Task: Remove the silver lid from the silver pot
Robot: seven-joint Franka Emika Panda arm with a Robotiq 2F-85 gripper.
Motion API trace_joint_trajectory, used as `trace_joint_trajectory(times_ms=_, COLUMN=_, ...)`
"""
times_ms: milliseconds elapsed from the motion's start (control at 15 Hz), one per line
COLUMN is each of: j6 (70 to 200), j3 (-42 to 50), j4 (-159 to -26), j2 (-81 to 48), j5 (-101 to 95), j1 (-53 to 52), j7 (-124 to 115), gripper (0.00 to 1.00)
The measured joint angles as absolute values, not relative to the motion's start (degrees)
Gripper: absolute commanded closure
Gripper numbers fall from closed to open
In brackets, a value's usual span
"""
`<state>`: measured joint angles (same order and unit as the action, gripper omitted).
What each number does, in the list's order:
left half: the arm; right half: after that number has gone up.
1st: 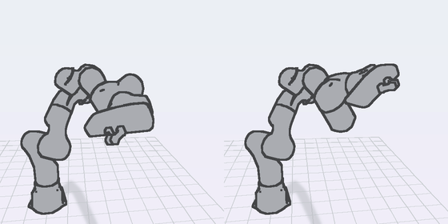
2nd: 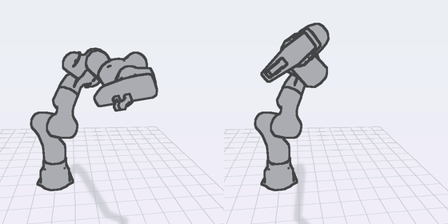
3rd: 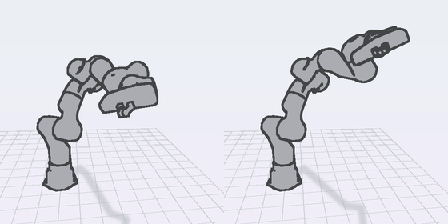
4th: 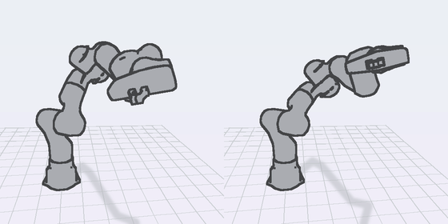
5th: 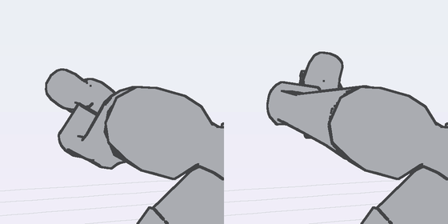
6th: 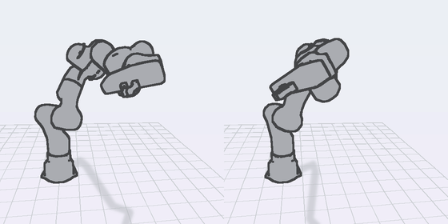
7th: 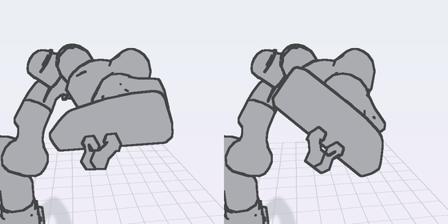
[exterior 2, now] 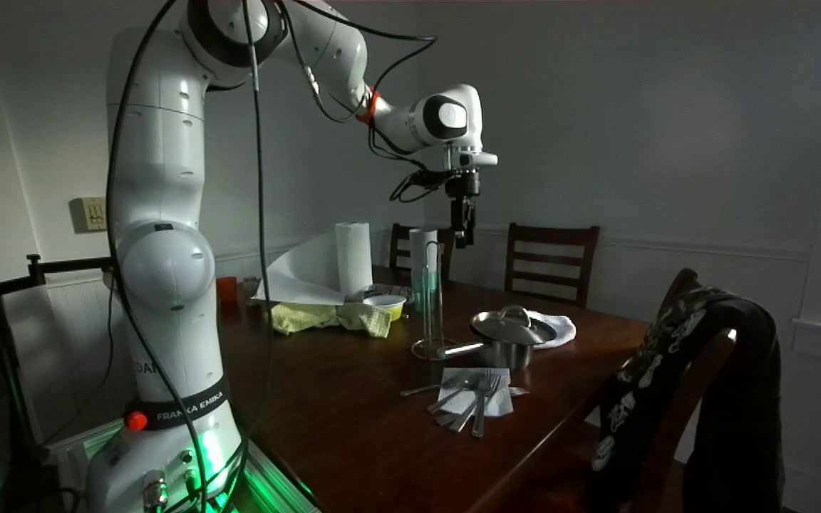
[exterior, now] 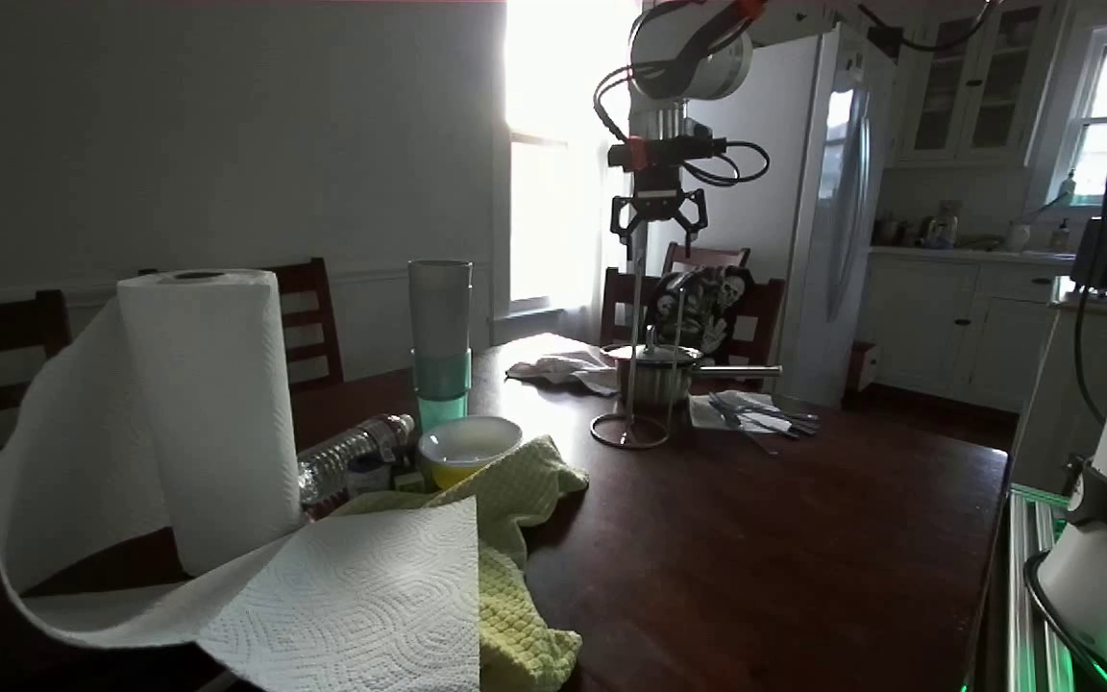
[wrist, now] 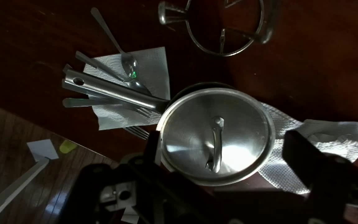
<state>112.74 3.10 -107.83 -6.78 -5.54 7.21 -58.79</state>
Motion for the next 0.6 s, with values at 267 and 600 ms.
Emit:
trace_joint_trajectory(times_ms=267, j6=112.74, j3=3.17, j4=-107.83, j2=-6.70, j5=-5.54, j1=7.10, j7=-58.79, gripper=0.00)
trace_joint_trajectory(times_ms=600, j6=112.76, j3=4.28, j4=-105.23, j2=-10.01, j5=-4.06, j1=7.08, j7=-57.83, gripper=0.00)
